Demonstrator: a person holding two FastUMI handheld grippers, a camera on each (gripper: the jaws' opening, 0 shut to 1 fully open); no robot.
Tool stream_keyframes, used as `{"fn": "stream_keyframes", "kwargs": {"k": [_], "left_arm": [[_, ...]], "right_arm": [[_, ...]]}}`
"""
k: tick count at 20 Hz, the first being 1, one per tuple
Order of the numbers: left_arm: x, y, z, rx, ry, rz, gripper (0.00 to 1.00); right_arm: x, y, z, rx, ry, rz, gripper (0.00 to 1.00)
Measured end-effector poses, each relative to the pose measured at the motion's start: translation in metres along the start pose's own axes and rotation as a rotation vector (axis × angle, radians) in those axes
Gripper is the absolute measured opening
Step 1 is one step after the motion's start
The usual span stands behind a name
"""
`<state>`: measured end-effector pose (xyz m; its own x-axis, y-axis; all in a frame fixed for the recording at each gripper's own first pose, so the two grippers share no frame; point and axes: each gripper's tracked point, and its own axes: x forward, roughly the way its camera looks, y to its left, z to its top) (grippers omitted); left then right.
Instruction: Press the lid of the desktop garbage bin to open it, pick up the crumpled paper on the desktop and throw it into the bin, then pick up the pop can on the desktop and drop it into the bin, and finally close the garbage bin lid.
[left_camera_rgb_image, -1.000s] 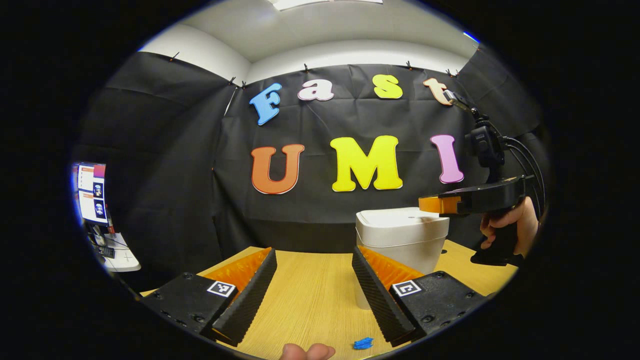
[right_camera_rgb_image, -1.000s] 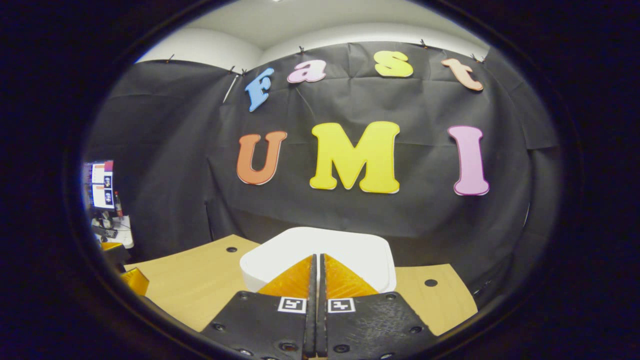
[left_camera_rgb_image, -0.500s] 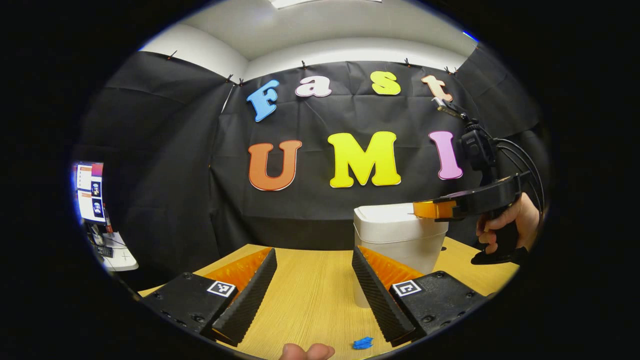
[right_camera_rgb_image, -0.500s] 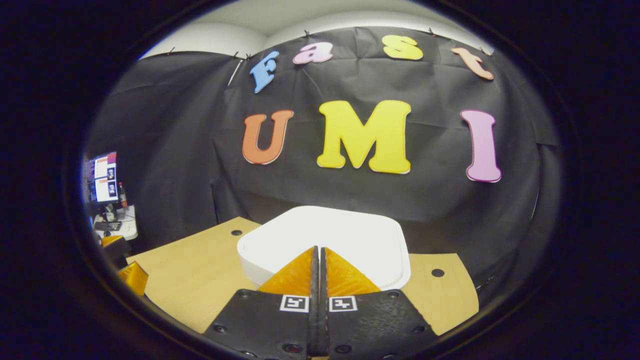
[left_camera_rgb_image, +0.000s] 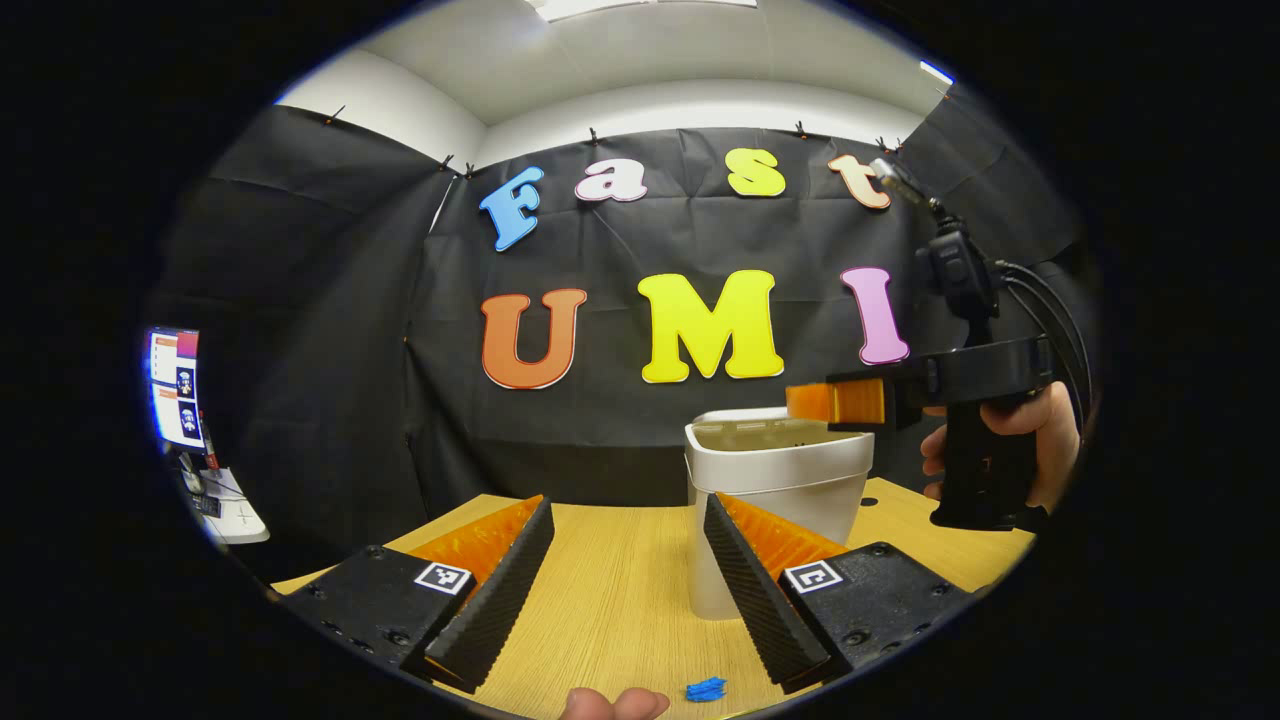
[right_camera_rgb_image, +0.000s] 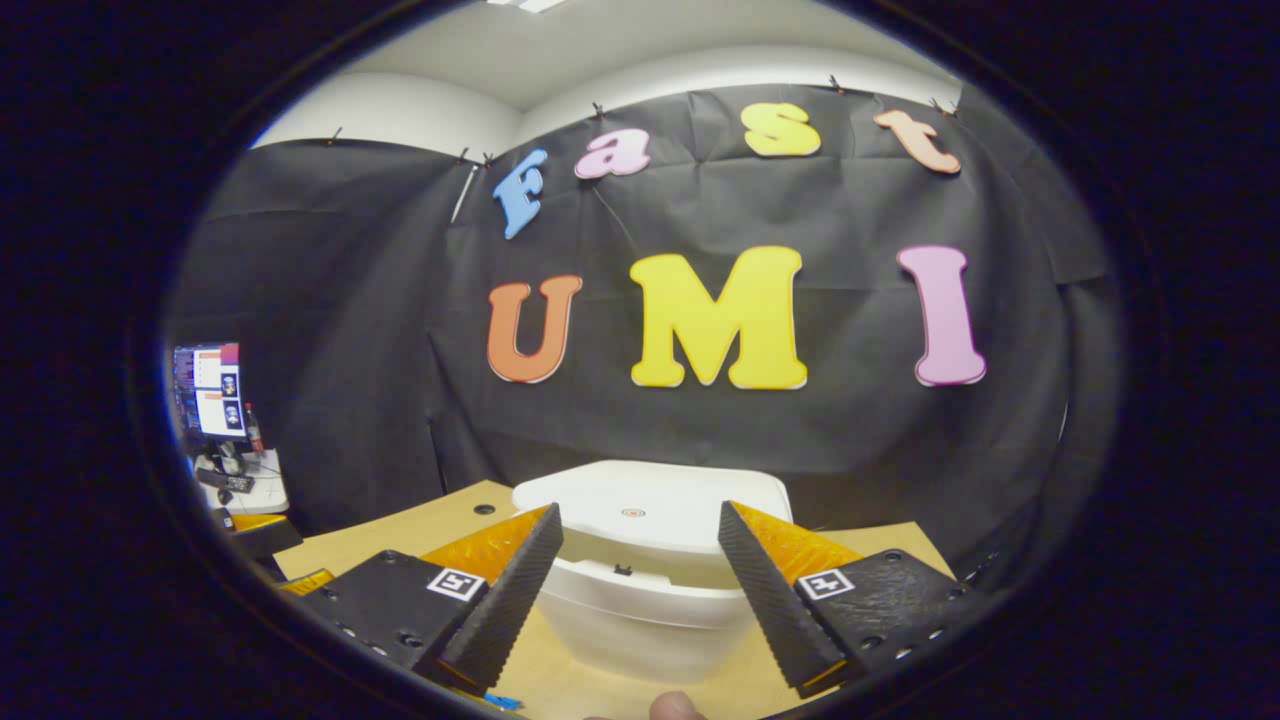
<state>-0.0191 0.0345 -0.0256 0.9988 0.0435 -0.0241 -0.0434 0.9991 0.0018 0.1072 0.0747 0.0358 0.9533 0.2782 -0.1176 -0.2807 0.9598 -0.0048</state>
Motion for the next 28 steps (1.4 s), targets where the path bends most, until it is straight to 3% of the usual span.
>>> {"fn": "stream_keyframes", "kwargs": {"k": [9, 18, 25, 28], "left_arm": [[-0.004, -0.009, 0.003, -0.028, -0.005, -0.003, 0.97], [-0.001, -0.029, -0.017, -0.035, 0.041, -0.034, 0.97], [-0.007, -0.04, -0.07, -0.065, 0.163, -0.083, 0.98], [-0.013, -0.042, -0.104, -0.097, 0.24, -0.099, 0.98]], "right_arm": [[-0.051, -0.011, -0.018, 0.03, -0.085, -0.06, 0.97], [-0.102, -0.03, -0.067, 0.104, -0.055, -0.116, 0.97], [-0.123, -0.048, -0.098, 0.172, -0.021, -0.16, 0.96], [-0.127, -0.04, -0.108, 0.179, -0.028, -0.142, 0.96]]}}
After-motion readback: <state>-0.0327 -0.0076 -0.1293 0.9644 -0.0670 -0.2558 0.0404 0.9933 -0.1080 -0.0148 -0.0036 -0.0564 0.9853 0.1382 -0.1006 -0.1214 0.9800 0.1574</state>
